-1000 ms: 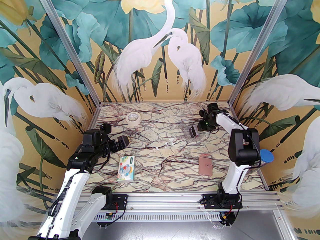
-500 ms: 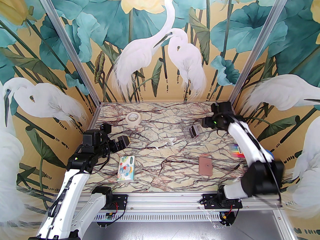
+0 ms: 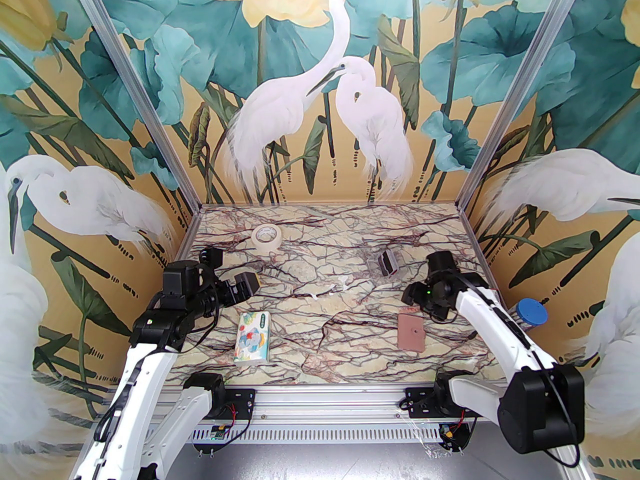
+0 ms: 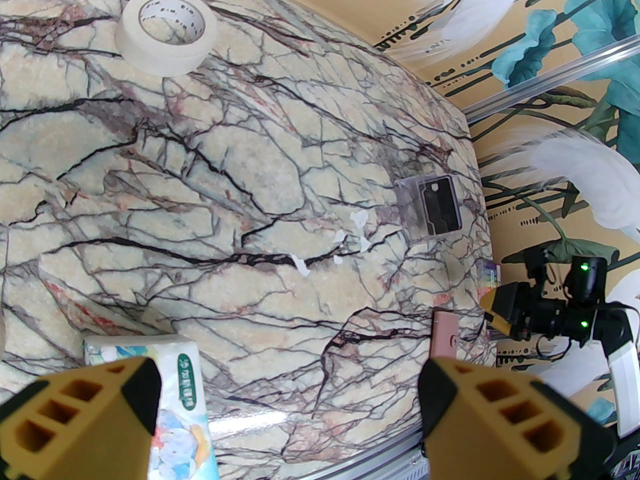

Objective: Put the credit cards into the card holder

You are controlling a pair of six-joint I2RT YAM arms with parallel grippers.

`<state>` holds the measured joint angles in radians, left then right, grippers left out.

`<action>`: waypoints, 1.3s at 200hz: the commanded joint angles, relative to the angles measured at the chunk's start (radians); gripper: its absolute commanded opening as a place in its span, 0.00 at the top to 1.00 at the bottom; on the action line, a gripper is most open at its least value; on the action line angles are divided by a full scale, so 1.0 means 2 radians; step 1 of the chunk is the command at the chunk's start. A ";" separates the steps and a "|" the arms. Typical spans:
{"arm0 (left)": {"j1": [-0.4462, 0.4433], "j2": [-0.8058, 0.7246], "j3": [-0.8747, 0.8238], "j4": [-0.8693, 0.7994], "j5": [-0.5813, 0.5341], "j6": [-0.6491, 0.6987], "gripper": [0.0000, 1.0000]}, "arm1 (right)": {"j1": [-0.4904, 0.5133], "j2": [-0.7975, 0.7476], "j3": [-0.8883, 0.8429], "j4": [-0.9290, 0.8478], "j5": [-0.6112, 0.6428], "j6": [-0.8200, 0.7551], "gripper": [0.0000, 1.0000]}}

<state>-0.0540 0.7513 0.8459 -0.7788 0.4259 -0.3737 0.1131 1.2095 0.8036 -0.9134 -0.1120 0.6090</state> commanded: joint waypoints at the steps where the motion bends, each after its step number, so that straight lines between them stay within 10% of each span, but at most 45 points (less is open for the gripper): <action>1: -0.005 -0.008 -0.003 -0.001 0.006 0.004 0.10 | 0.006 -0.006 -0.040 0.005 0.013 0.046 0.33; 125: -0.014 -0.024 -0.007 0.002 0.007 0.002 0.09 | 0.042 -0.099 -0.131 -0.005 0.035 0.138 0.32; 260: -0.015 -0.023 -0.009 0.002 0.003 0.000 0.09 | 0.043 -0.014 -0.116 0.073 -0.020 0.090 0.41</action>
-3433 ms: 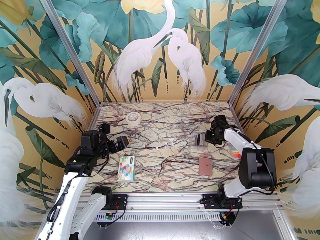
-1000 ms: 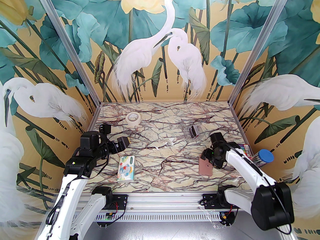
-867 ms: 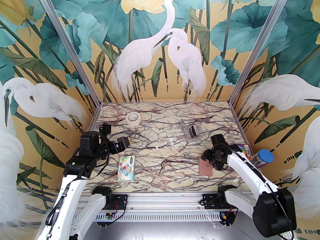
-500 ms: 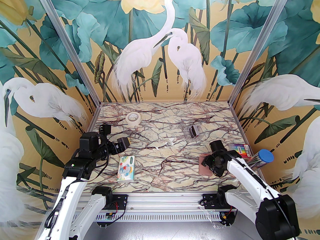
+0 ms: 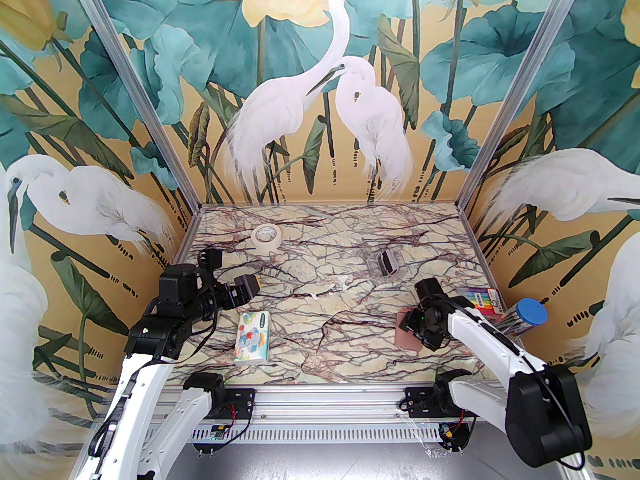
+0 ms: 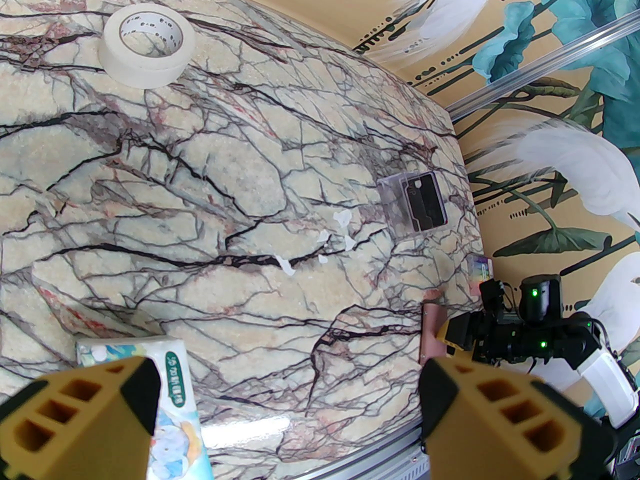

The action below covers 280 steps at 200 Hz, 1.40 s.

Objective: Put the credit cards into the card holder

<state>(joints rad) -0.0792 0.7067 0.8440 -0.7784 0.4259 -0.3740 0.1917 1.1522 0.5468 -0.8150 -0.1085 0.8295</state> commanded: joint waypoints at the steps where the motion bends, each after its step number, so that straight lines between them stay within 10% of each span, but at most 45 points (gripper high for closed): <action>1: -0.003 0.000 -0.008 0.002 0.003 0.001 0.09 | 0.004 0.016 0.014 0.024 -0.023 -0.020 0.42; 168: -0.017 0.037 -0.006 -0.001 0.002 0.001 0.10 | 0.228 0.186 0.155 0.058 -0.002 -0.041 0.54; 280: -0.019 0.046 -0.006 -0.002 -0.003 0.000 0.10 | 0.129 0.133 0.143 0.073 -0.007 0.012 0.30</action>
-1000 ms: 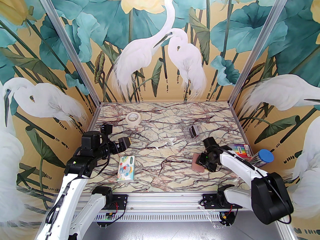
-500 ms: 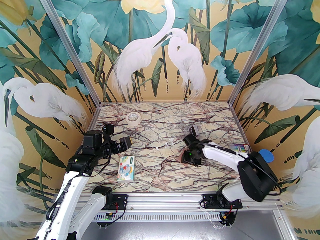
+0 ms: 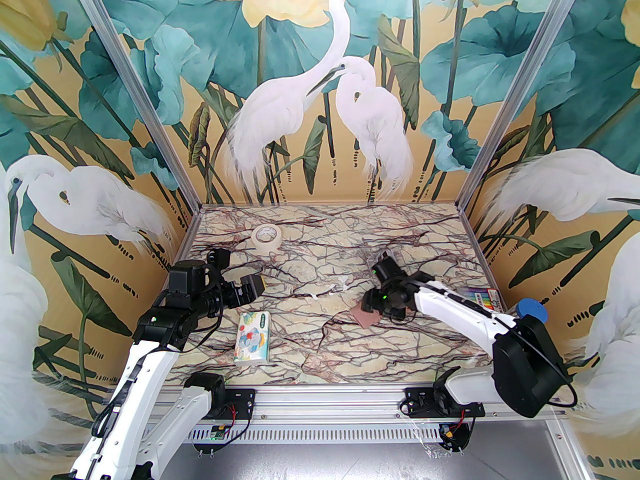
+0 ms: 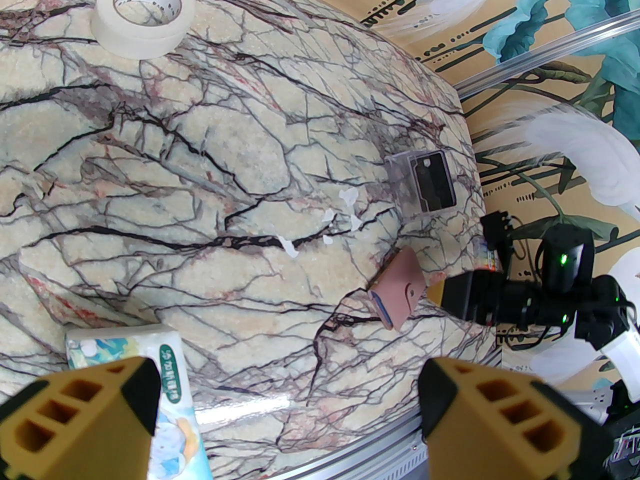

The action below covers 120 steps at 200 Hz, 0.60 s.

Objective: Put the credit cards into the card holder

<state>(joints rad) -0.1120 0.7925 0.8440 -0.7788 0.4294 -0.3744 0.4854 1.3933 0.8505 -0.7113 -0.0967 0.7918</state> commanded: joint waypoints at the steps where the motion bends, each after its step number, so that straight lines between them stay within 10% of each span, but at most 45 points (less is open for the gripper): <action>1: -0.003 0.003 -0.006 -0.002 -0.005 0.000 0.10 | -0.018 0.013 -0.009 0.022 -0.013 0.031 0.30; 120: -0.007 0.009 -0.005 -0.003 -0.006 0.000 0.10 | -0.026 0.104 0.012 0.067 -0.047 0.040 0.32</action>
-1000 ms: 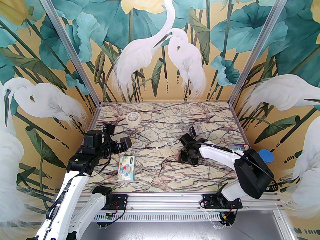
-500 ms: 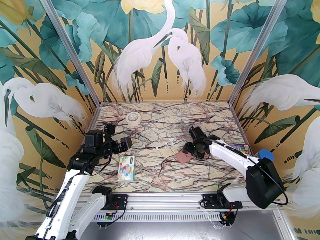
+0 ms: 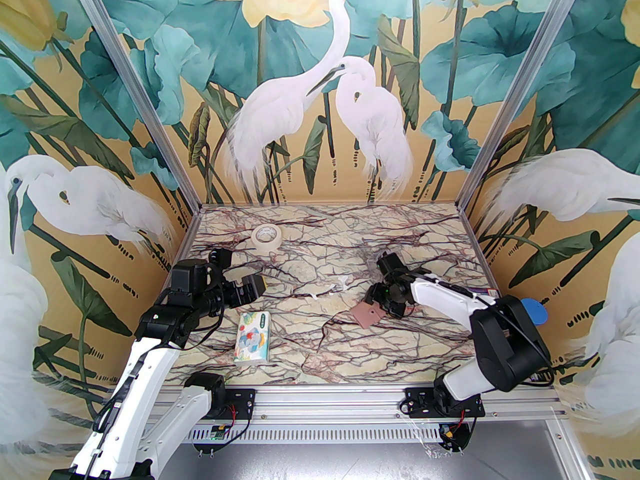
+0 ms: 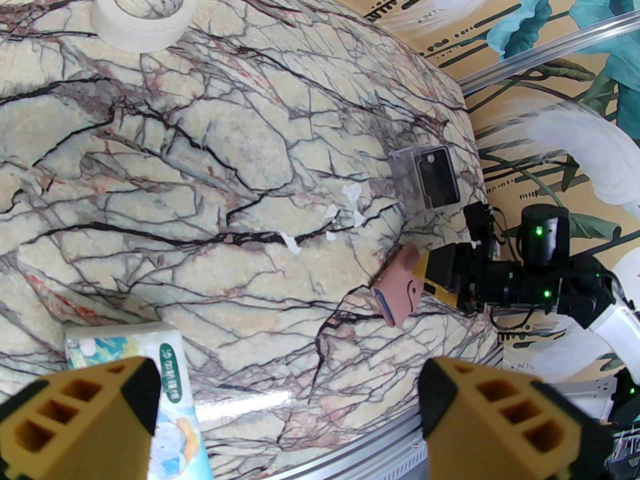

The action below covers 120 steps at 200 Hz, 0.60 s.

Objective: Put the credit cards into the card holder

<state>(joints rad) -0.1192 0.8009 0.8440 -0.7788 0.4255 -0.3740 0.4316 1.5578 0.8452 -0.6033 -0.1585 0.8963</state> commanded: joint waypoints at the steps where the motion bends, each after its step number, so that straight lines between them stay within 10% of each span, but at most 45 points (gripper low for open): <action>1: -0.003 0.005 -0.005 -0.003 -0.004 0.000 0.10 | 0.000 0.022 0.016 0.014 -0.016 -0.013 0.32; 120: -0.006 0.004 -0.004 -0.005 -0.013 -0.001 0.09 | 0.102 0.153 0.170 -0.009 -0.036 -0.101 0.37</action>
<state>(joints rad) -0.1249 0.8009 0.8440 -0.7788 0.4217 -0.3744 0.5827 1.8053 1.1126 -0.5999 -0.2150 0.7727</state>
